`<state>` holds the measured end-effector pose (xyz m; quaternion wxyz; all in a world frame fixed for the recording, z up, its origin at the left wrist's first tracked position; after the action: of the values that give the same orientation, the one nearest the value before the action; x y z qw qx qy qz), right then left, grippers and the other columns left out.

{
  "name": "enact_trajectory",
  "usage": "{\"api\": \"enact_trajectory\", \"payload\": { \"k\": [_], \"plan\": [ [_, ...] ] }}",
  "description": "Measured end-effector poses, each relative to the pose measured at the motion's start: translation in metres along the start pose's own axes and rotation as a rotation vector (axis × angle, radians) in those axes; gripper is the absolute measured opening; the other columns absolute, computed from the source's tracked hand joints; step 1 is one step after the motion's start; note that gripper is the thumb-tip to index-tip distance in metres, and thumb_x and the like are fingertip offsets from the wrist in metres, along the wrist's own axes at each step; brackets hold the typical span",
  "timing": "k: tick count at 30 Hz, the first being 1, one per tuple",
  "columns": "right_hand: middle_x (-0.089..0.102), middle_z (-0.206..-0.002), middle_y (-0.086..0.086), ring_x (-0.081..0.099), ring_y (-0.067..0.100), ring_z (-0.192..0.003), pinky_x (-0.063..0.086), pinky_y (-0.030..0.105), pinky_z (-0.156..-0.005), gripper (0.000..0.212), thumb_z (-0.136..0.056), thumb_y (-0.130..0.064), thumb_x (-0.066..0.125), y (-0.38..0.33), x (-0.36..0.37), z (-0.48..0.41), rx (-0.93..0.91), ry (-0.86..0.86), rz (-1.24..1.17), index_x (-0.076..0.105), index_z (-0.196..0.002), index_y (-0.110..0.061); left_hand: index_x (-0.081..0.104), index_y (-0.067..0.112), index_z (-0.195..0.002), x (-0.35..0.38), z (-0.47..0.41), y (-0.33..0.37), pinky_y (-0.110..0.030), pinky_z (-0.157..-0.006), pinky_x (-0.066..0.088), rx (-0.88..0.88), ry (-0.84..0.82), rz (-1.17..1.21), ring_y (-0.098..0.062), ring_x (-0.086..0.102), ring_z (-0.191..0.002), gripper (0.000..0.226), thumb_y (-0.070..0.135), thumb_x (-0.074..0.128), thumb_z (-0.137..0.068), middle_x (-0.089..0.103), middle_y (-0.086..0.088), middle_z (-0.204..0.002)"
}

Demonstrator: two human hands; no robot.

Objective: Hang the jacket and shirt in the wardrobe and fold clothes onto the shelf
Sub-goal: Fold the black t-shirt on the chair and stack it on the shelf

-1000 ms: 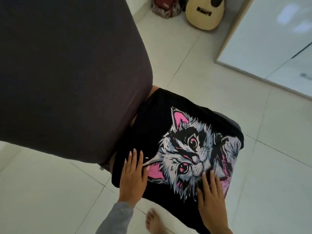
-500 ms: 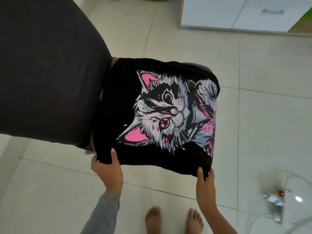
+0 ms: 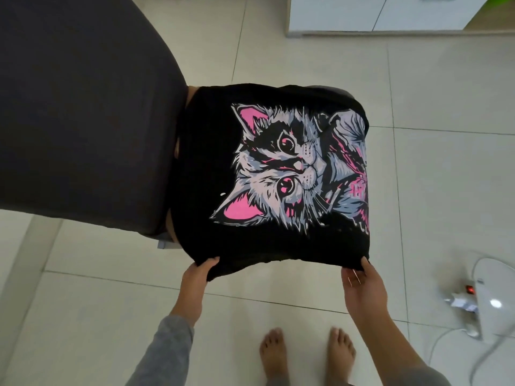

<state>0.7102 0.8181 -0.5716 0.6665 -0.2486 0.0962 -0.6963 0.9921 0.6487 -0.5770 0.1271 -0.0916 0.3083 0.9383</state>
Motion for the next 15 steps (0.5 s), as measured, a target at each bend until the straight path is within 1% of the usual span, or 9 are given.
{"api": "enact_trajectory", "payload": {
  "k": [1,2,3,5,7,8,10,13,15],
  "plan": [
    [0.063,-0.096,0.003,0.061,0.010,-0.085,0.053,0.017,-0.071,0.010,-0.095,-0.012,0.050,0.000,0.001,0.000,0.011,-0.014,-0.060,0.059,-0.096,-0.012,0.053,-0.006,-0.123,-0.001,0.000,-0.003,-0.045,-0.101,0.039,-0.007,-0.009,-0.052,-0.046,0.049,-0.112,0.048,0.020,0.066,-0.085,0.059,-0.026,-0.087],
    [0.062,-0.091,0.001,0.058,0.008,-0.076,0.051,0.013,-0.059,0.009,-0.095,-0.011,0.050,0.002,0.002,0.002,0.018,-0.030,-0.099,0.058,-0.093,-0.013,0.055,-0.006,-0.122,-0.002,0.002,-0.007,-0.047,-0.103,0.037,-0.012,-0.026,-0.108,-0.047,0.045,-0.117,0.046,0.021,0.065,-0.086,0.059,-0.021,-0.081],
    [0.058,-0.083,-0.002,0.053,0.006,-0.065,0.045,0.012,-0.049,0.009,-0.094,-0.011,0.050,0.003,0.003,0.004,0.025,-0.039,-0.115,0.056,-0.088,-0.014,0.056,-0.004,-0.121,-0.003,0.004,-0.009,-0.046,-0.100,0.040,-0.008,-0.045,-0.140,-0.046,0.046,-0.118,0.045,0.024,0.065,-0.087,0.061,-0.016,-0.084],
    [0.052,-0.070,-0.005,0.044,0.004,-0.050,0.034,0.014,-0.042,0.011,-0.093,-0.018,0.052,0.008,0.004,0.007,0.045,-0.061,-0.098,0.052,-0.082,-0.017,0.058,0.002,-0.122,-0.005,0.011,-0.013,-0.035,-0.096,0.042,0.013,-0.073,-0.141,-0.037,0.052,-0.117,0.042,0.028,0.063,-0.089,0.065,-0.018,-0.110],
    [0.050,-0.060,-0.008,0.041,0.004,-0.045,0.030,0.016,-0.048,0.019,-0.090,-0.029,0.058,0.013,0.004,0.007,0.087,-0.066,-0.097,0.049,-0.077,-0.019,0.055,0.006,-0.128,-0.007,0.014,-0.016,-0.037,-0.104,0.039,0.040,-0.076,-0.110,-0.035,0.050,-0.122,0.041,0.029,0.056,-0.093,0.059,-0.023,-0.123],
    [0.049,-0.058,-0.009,0.041,0.004,-0.045,0.029,0.017,-0.051,0.022,-0.088,-0.033,0.060,0.015,0.001,0.007,0.105,-0.051,-0.099,0.048,-0.076,-0.020,0.052,0.010,-0.131,-0.008,0.014,-0.018,-0.036,-0.105,0.039,0.052,-0.081,-0.086,-0.032,0.050,-0.123,0.041,0.030,0.053,-0.095,0.060,-0.018,-0.125],
    [0.051,-0.060,-0.009,0.043,0.004,-0.052,0.030,0.018,-0.058,0.018,-0.086,-0.035,0.062,0.016,-0.003,0.008,0.117,-0.033,-0.078,0.053,-0.080,-0.021,0.047,0.015,-0.136,-0.008,0.018,-0.017,-0.030,-0.098,0.041,0.080,-0.089,0.006,-0.023,0.052,-0.121,0.040,0.028,0.046,-0.099,0.059,-0.006,-0.127],
    [0.062,-0.080,-0.008,0.054,0.006,-0.074,0.040,0.019,-0.069,0.007,-0.089,-0.027,0.060,0.009,-0.003,0.013,0.054,-0.028,-0.088,0.061,-0.092,-0.021,0.046,0.018,-0.136,-0.007,0.026,-0.018,-0.031,-0.092,0.046,0.089,-0.074,0.122,-0.021,0.057,-0.114,0.037,0.026,0.043,-0.100,0.059,-0.003,-0.124],
    [0.066,-0.095,-0.005,0.060,0.009,-0.091,0.046,0.019,-0.078,0.009,-0.091,-0.019,0.056,0.002,-0.002,0.019,-0.001,-0.019,-0.140,0.062,-0.097,-0.018,0.050,0.017,-0.133,-0.008,0.034,-0.018,-0.033,-0.091,0.047,0.100,-0.055,0.199,-0.022,0.059,-0.112,0.035,0.026,0.044,-0.099,0.062,-0.003,-0.121]
  ]
}}
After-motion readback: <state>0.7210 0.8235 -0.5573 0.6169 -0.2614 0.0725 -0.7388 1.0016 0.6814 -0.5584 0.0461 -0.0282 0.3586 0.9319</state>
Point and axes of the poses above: each hand's wrist, its own z-axis away from the middle knuckle, its own x-axis out of the palm, y = z × x, the point moved 6 cm from there along -z, towards the middle knuckle
